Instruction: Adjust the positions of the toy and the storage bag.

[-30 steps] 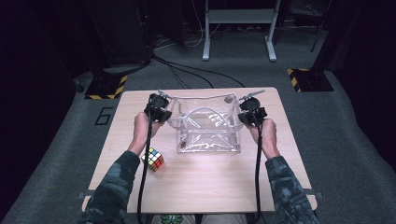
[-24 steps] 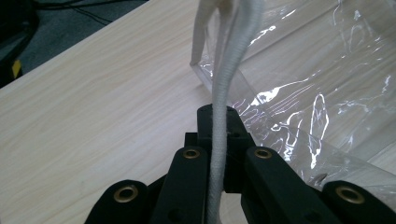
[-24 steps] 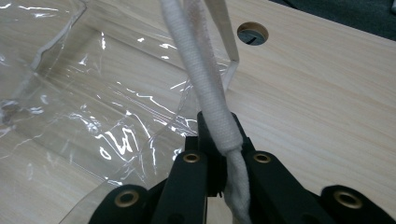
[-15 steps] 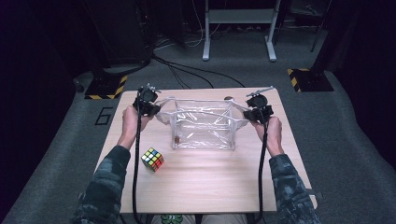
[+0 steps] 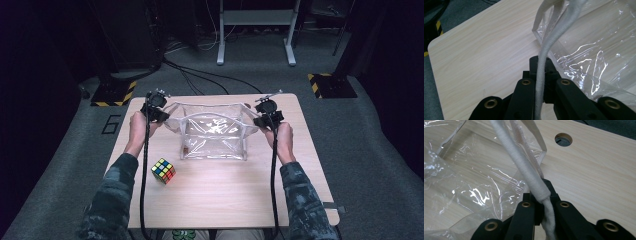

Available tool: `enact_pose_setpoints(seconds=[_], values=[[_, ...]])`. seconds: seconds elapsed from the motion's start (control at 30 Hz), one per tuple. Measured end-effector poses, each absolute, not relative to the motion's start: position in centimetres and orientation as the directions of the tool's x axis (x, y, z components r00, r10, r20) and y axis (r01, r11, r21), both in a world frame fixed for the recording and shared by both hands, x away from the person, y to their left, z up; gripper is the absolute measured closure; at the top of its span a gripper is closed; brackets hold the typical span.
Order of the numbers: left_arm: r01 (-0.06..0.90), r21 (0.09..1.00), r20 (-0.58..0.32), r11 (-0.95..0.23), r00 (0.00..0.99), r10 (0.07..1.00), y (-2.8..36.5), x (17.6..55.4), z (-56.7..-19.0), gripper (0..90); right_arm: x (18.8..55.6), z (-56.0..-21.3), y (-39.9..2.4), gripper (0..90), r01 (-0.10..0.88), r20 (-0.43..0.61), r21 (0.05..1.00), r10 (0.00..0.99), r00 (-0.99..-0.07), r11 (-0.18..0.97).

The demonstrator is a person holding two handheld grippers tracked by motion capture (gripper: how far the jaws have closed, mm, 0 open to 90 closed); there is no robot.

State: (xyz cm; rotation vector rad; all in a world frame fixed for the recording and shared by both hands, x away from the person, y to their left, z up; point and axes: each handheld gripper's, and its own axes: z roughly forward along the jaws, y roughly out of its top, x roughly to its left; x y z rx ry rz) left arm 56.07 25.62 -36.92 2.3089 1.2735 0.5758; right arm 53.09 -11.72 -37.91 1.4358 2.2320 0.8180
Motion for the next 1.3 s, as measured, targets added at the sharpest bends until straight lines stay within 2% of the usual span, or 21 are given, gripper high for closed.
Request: enact_pose_setpoints(seconds=[0.17, 0.27, 0.4, 0.57, 0.67, 0.93, 1.3], values=[[0.681, 0.565, 0.151, -0.467, 0.47, 0.869, 25.2, 56.4, -37.3, 86.1, 53.5, -38.3, -10.9, 86.5, 0.698, 0.01, 0.645, 0.911, -0.413, 0.31], [0.676, 0.572, 0.176, -0.464, 0.452, 0.875, 25.0, 56.2, -37.2, 75.4, 53.7, -38.6, -10.6, 79.1, 0.695, 0.011, 0.646, 0.907, -0.422, 0.316], [0.661, 0.594, 0.21, -0.459, 0.423, 0.881, 24.9, 55.7, -36.6, 50.8, 53.5, -38.5, -10.1, 63.3, 0.677, 0.01, 0.666, 0.904, -0.427, 0.312], [0.649, 0.637, 0.161, -0.415, 0.414, 0.896, 25.3, 55.4, -36.0, 27.9, 53.2, -38.0, -10.1, 42.6, 0.66, 0.028, 0.695, 0.906, -0.423, 0.286], [0.641, 0.662, 0.128, -0.388, 0.414, 0.901, 25.7, 55.2, -35.5, 19.6, 52.9, -37.6, -10.3, 33.4, 0.648, 0.031, 0.707, 0.903, -0.429, 0.284], [0.613, 0.714, 0.045, -0.34, 0.444, 0.895, 26.8, 53.8, -34.4, 12.5, 51.8, -36.2, -10.8, 17.9, 0.594, 0.034, 0.753, 0.886, -0.462, 0.281], [0.551, 0.763, 0.021, -0.338, 0.501, 0.865, 27.8, 50.2, -33.1, 5.8, 49.1, -34.9, -12.5, 9.1, 0.548, 0.037, 0.787, 0.866, -0.499, 0.282]])
